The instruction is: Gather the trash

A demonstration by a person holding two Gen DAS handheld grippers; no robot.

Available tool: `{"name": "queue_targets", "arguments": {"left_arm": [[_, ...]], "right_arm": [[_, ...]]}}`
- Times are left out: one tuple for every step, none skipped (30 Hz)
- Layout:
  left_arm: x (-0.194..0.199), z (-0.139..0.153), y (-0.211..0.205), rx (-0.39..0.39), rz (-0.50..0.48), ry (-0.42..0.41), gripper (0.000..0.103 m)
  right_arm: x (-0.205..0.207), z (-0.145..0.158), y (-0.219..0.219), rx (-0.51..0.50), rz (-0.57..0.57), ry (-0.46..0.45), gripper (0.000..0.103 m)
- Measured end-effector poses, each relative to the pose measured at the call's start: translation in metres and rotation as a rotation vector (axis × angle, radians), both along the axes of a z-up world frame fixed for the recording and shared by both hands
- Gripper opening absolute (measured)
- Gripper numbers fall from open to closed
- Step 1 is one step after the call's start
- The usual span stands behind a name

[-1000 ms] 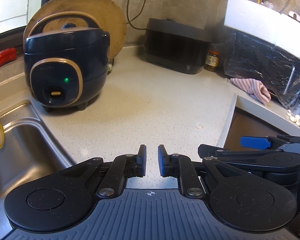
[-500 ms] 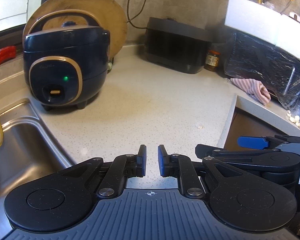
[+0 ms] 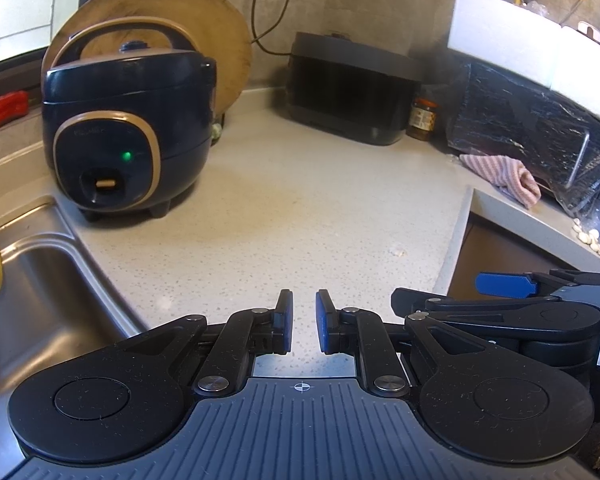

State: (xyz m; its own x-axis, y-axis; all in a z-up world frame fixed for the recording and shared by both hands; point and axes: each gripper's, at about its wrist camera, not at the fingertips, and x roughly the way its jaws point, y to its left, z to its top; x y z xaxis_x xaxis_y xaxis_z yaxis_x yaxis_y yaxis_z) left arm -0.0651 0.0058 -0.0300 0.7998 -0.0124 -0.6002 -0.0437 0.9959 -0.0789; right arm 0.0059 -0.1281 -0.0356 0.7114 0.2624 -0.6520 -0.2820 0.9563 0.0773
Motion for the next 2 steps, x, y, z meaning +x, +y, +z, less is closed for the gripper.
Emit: {"name": "queue_targets", "arguments": {"left_arm": [[0.0002,-0.0001,-0.0001,0.0,0.002,0.001,0.016],[0.0006,-0.0004,0.0,-0.003,0.005,0.003,0.016]], "right_arm": [[0.0003,-0.0002,-0.0005,0.001,-0.002,0.001,0.085],[0.0003,-0.0002,-0.0009,0.002,-0.005,0.001,0.085]]}}
